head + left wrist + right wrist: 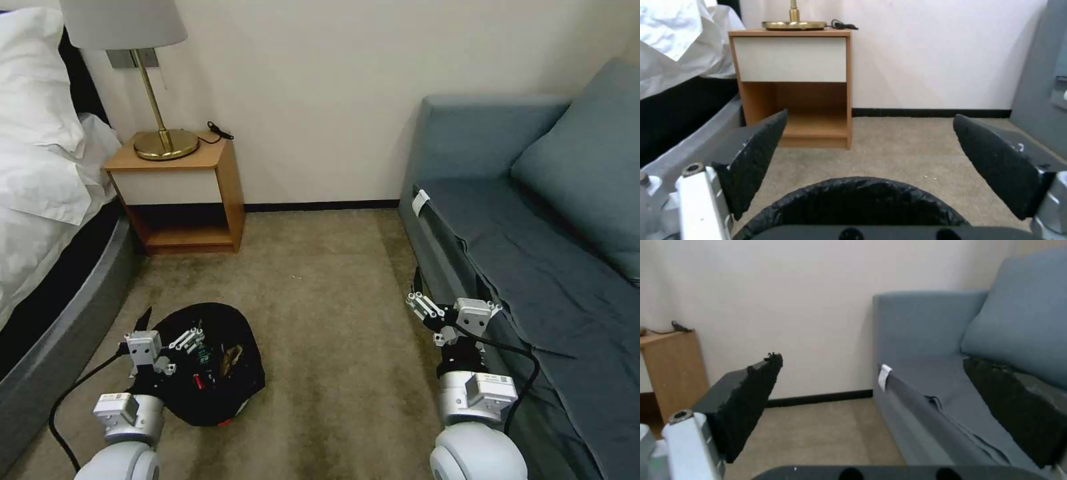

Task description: Pick up the trash bin, then pick up the garbage on the floor and place it into the trash bin.

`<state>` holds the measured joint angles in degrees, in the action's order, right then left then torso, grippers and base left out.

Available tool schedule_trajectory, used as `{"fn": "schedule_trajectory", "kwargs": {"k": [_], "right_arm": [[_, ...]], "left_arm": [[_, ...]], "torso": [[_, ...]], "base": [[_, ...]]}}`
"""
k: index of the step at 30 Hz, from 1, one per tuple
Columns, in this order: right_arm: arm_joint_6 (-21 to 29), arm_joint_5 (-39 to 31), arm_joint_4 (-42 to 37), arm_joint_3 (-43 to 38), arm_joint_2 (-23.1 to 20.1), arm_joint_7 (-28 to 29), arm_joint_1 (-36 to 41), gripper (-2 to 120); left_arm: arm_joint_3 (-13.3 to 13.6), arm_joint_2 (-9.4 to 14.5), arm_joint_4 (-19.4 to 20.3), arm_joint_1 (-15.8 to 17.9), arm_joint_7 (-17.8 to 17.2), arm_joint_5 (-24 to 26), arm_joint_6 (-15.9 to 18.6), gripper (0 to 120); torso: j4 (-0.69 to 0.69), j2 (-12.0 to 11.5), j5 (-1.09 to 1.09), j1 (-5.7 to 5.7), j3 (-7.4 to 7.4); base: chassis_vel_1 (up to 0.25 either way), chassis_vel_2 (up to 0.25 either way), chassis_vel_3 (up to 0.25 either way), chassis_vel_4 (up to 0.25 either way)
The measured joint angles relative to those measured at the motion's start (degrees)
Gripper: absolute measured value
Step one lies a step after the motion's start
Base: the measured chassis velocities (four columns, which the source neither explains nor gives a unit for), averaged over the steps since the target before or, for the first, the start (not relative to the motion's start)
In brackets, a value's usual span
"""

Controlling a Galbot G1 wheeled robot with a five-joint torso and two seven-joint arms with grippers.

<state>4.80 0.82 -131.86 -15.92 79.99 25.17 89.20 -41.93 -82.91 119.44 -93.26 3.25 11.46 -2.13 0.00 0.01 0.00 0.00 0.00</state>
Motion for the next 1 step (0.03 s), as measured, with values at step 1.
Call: {"fn": "schedule_trajectory", "kwargs": {"k": [1], "right_arm": [[0.0,0.1,0.1,0.1,0.1,0.0,0.0,100]], "left_arm": [[0.1,0.0,-0.1,0.0,0.0,0.0,-0.1,100]], "torso": [[0.0,0.0,0.0,0.0,0.0]], "base": [[0.0,0.0,0.0,0.0]]}}
